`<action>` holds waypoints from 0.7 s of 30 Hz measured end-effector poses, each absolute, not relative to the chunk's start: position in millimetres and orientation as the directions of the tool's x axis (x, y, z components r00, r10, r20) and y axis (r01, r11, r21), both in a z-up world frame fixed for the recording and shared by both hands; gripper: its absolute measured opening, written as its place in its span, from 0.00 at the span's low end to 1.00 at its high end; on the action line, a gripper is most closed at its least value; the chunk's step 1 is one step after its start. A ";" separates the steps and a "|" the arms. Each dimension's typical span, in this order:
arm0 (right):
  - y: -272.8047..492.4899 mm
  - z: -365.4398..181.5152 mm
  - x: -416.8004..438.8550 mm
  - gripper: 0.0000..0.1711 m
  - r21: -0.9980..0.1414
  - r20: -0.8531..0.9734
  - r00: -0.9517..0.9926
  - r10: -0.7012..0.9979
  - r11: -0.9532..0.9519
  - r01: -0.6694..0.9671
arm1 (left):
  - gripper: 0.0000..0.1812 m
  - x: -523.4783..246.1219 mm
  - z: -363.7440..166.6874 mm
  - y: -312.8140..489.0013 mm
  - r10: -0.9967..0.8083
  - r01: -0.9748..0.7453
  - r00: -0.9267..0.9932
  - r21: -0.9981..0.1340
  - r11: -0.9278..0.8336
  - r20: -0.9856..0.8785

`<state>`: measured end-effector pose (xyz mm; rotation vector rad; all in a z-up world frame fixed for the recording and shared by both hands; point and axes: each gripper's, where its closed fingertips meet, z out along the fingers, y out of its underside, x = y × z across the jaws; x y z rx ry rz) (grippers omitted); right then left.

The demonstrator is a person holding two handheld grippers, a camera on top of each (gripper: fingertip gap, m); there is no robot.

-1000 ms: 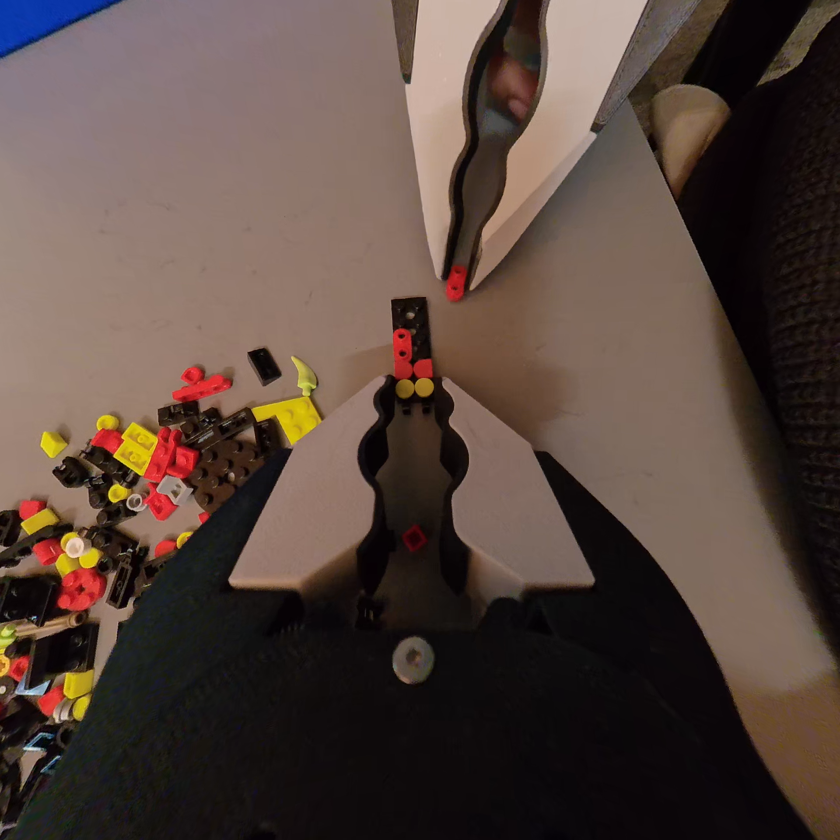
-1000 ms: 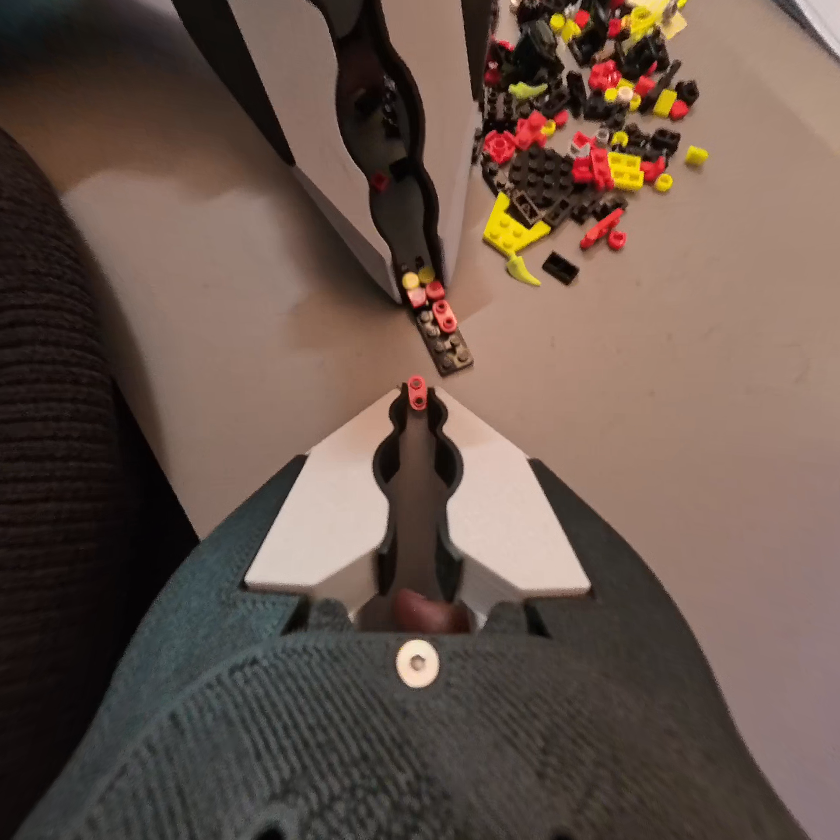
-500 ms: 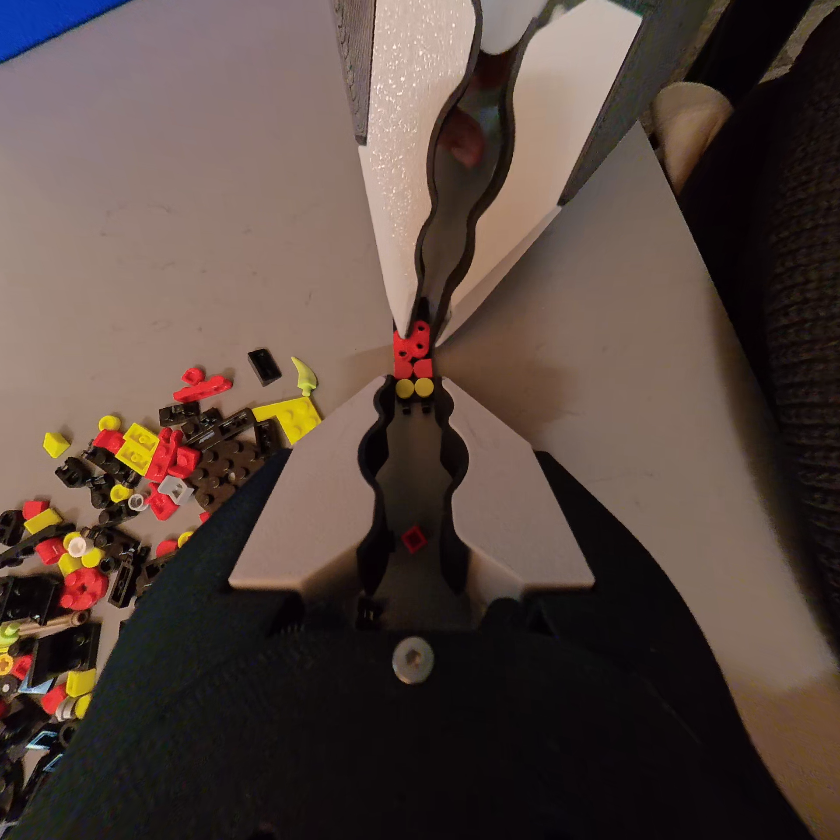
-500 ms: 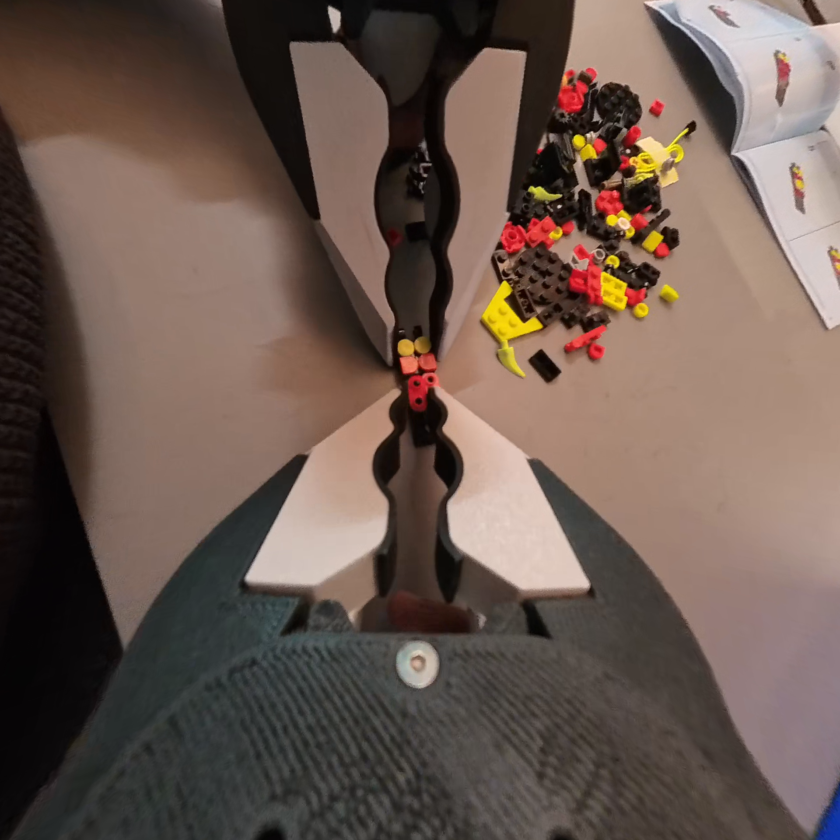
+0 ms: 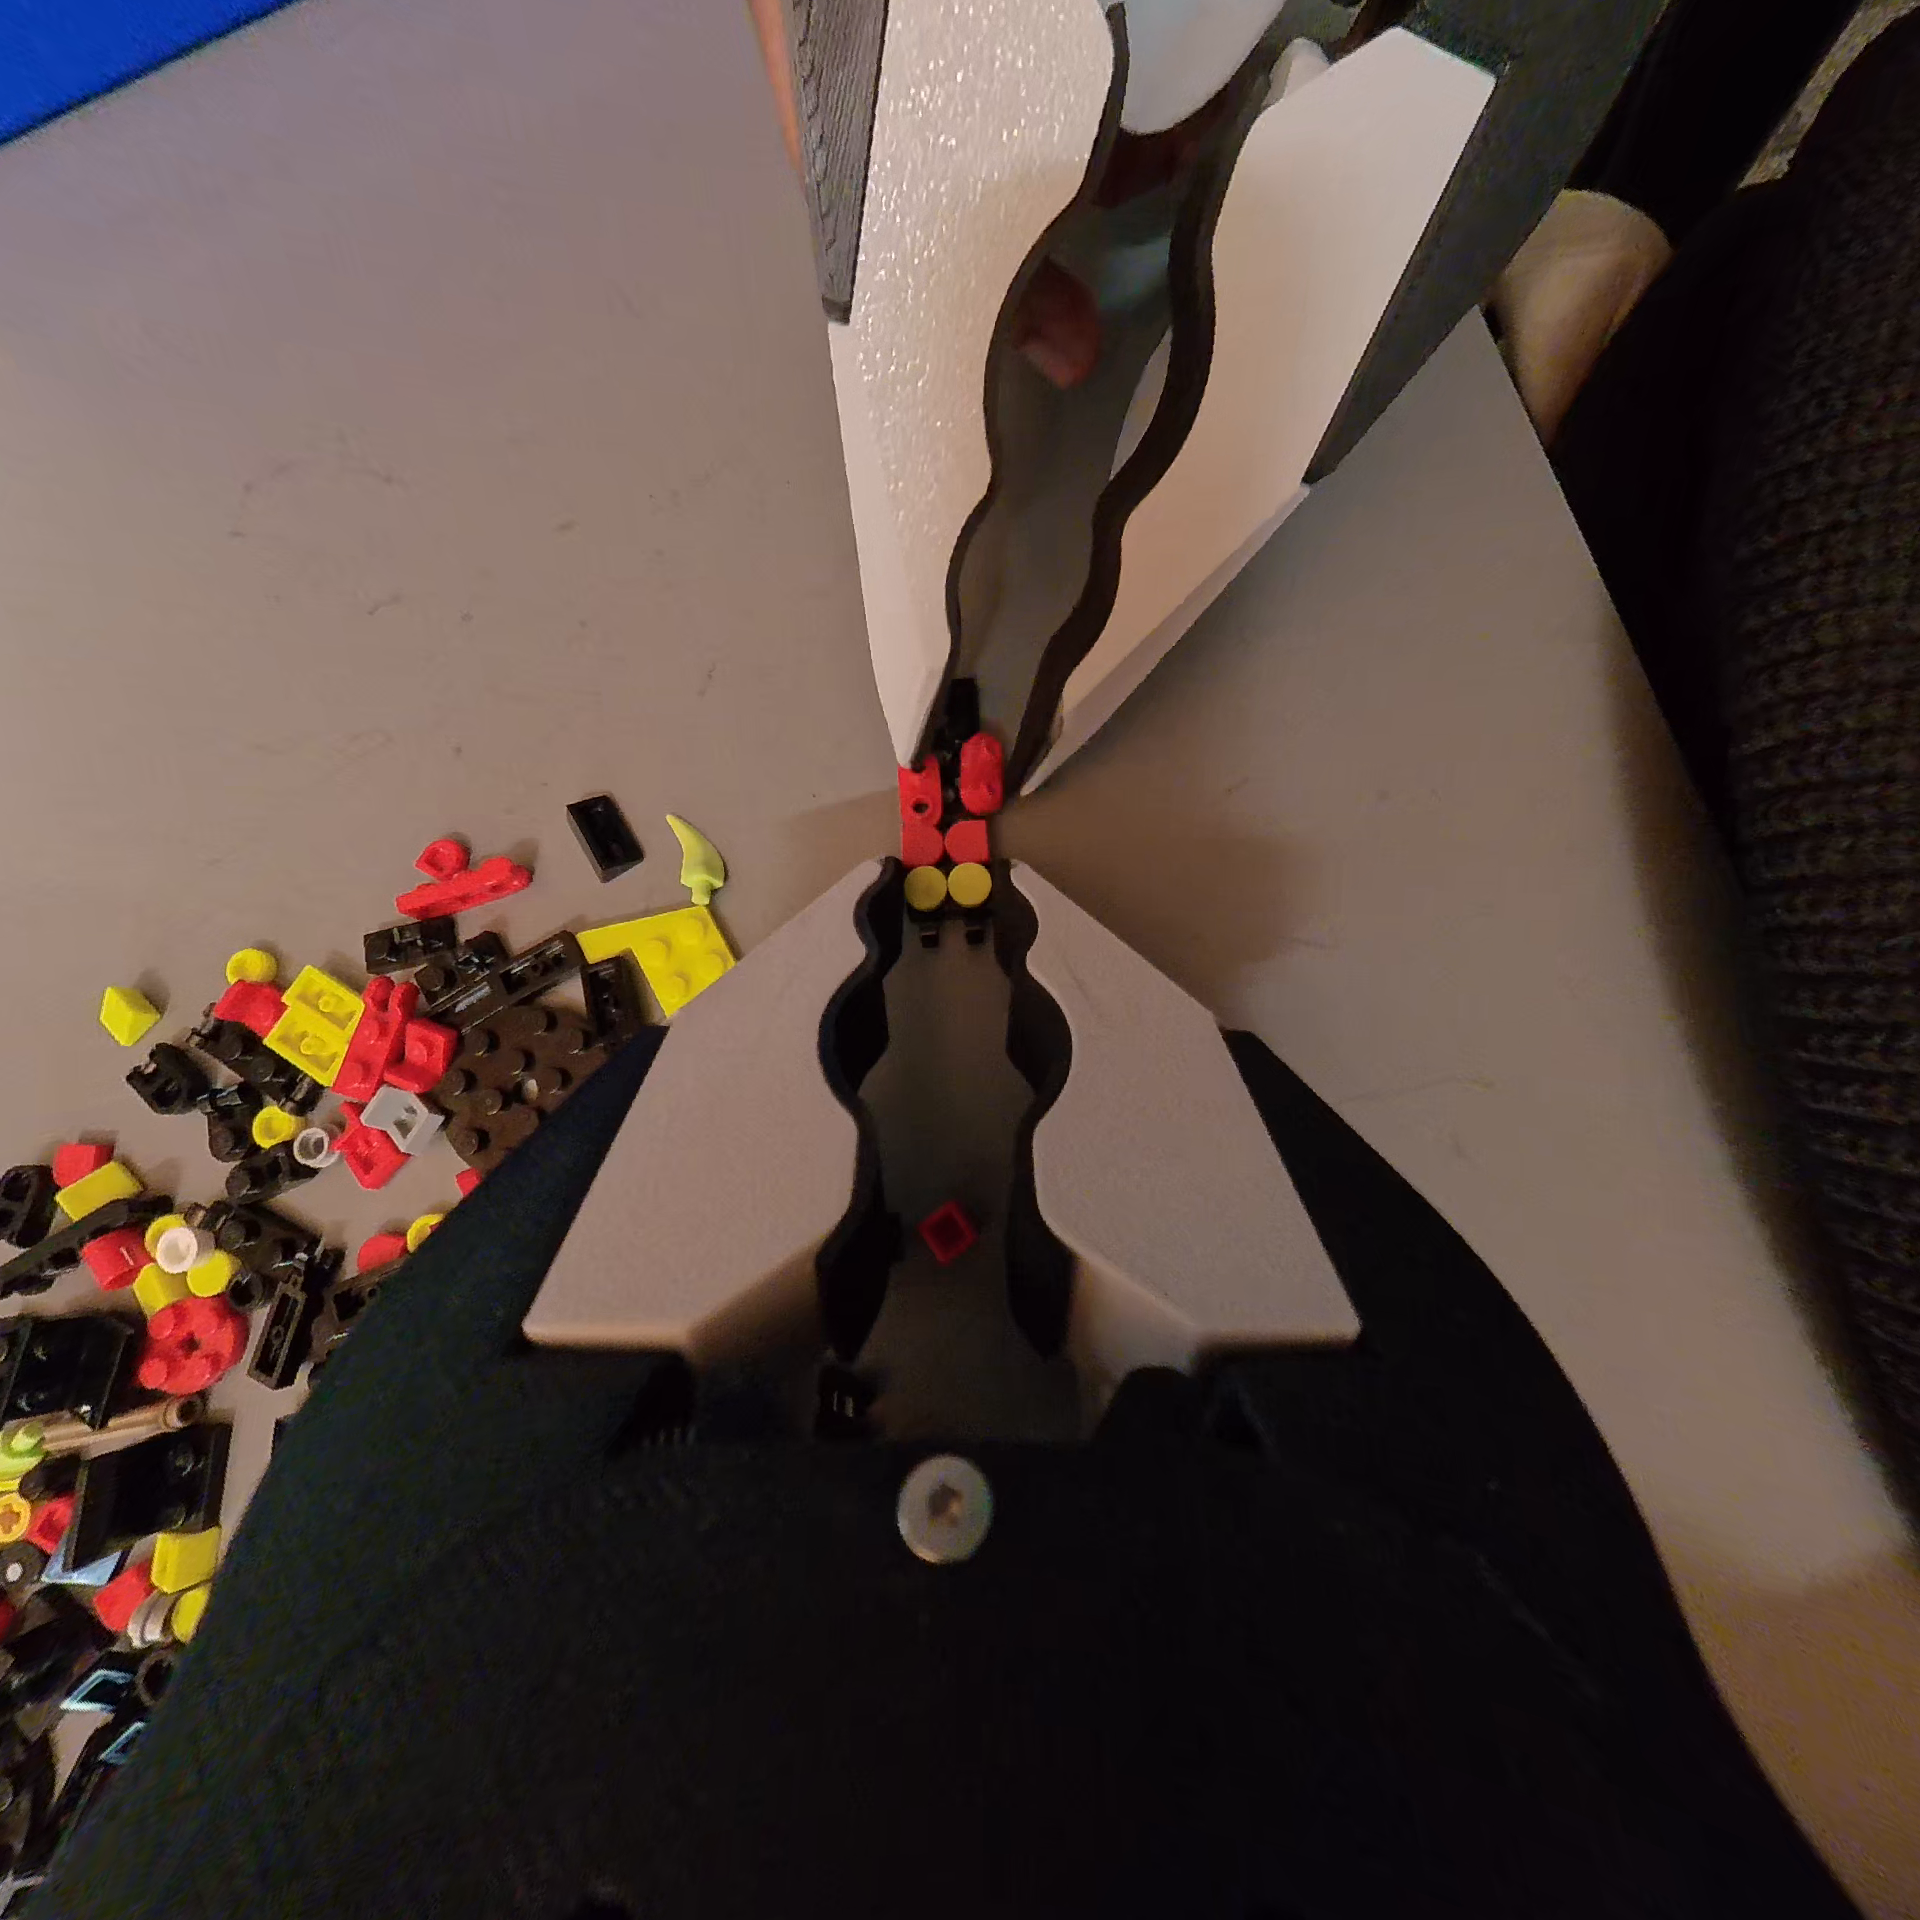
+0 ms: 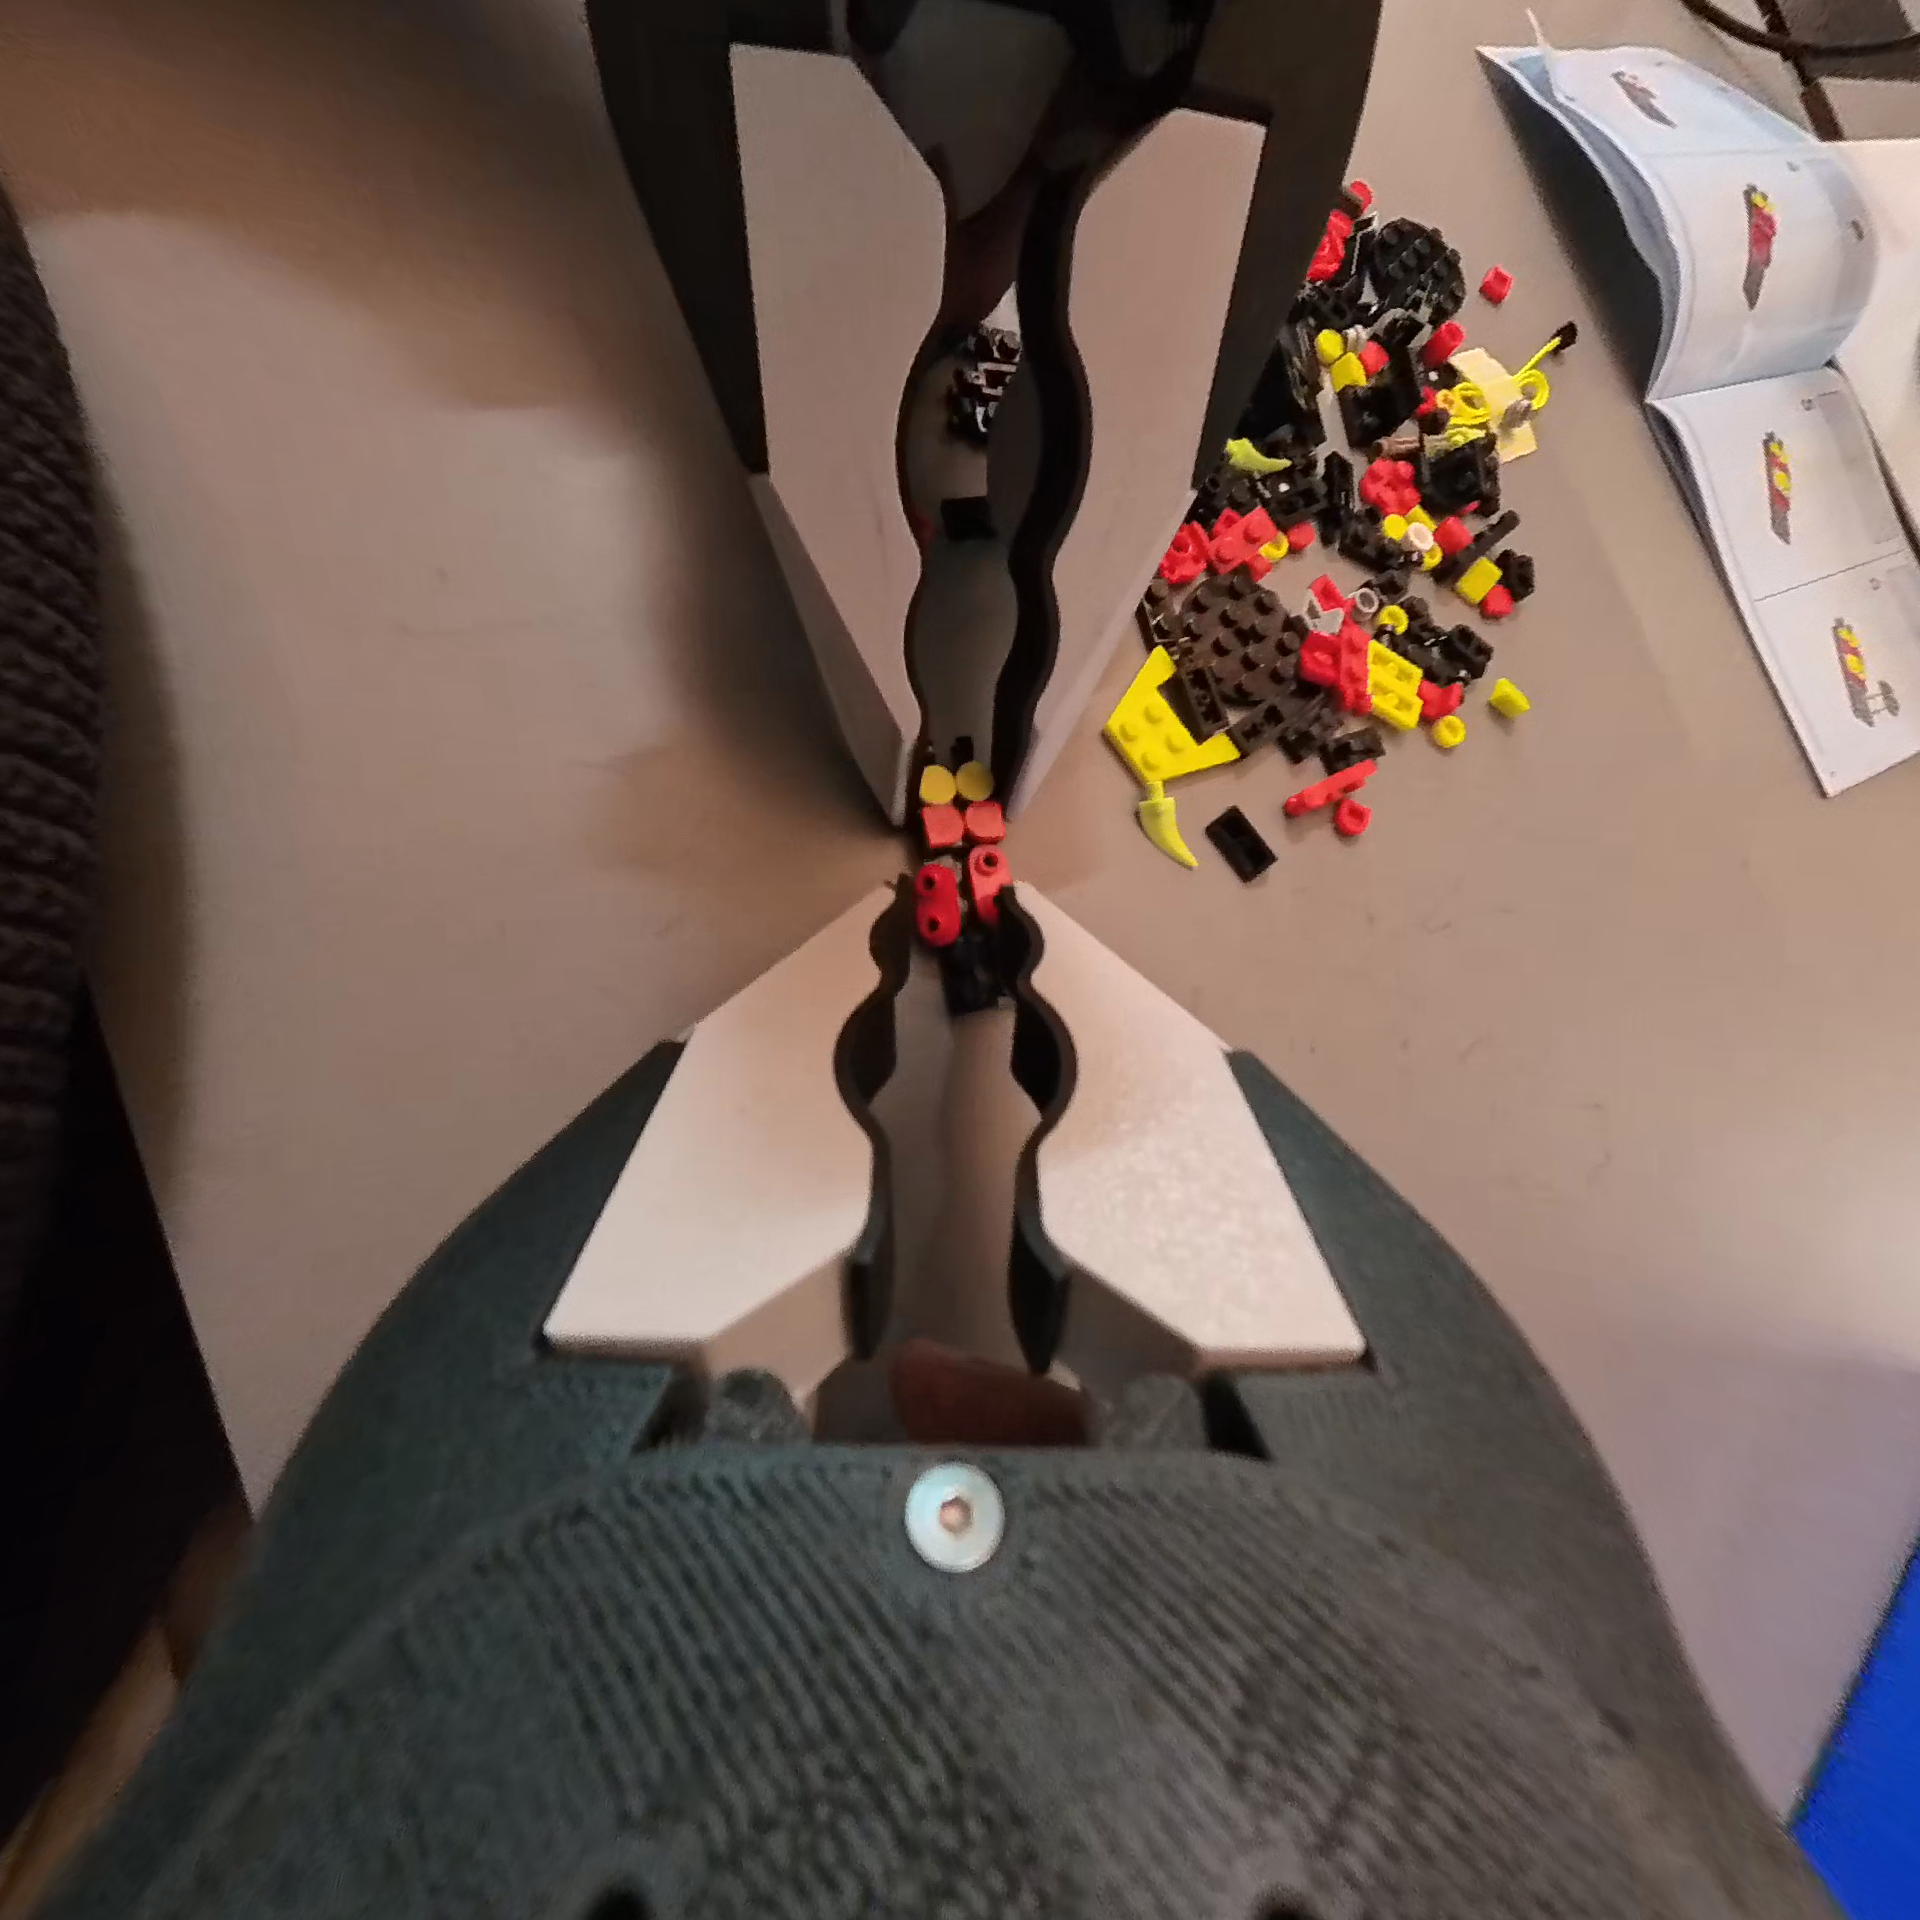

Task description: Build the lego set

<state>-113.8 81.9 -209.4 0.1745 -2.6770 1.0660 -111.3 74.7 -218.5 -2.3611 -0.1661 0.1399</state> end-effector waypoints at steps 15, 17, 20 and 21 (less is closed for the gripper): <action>80.5 -206.1 -111.5 0.00 -0.672 0.281 -0.960 -0.023 0.709 -0.214 | 0.09 -111.4 -218.4 75.0 0.161 0.076 0.985 -0.701 -0.709 -0.056; 80.5 -206.1 -111.8 0.00 -0.675 0.274 -0.961 -0.018 0.709 -0.206 | 0.09 -111.4 -218.4 75.0 0.161 0.075 0.985 -0.701 -0.709 -0.057; 78.8 -205.9 -112.6 0.00 -0.683 0.257 -0.966 -0.005 0.706 -0.186 | 0.09 -111.4 -218.4 75.1 0.161 0.075 0.985 -0.701 -0.709 -0.057; 77.8 -206.1 -112.3 0.00 -0.687 0.247 -0.969 -0.002 0.705 -0.176 | 0.09 -111.4 -218.4 75.1 0.161 0.076 0.985 -0.701 -0.709 -0.056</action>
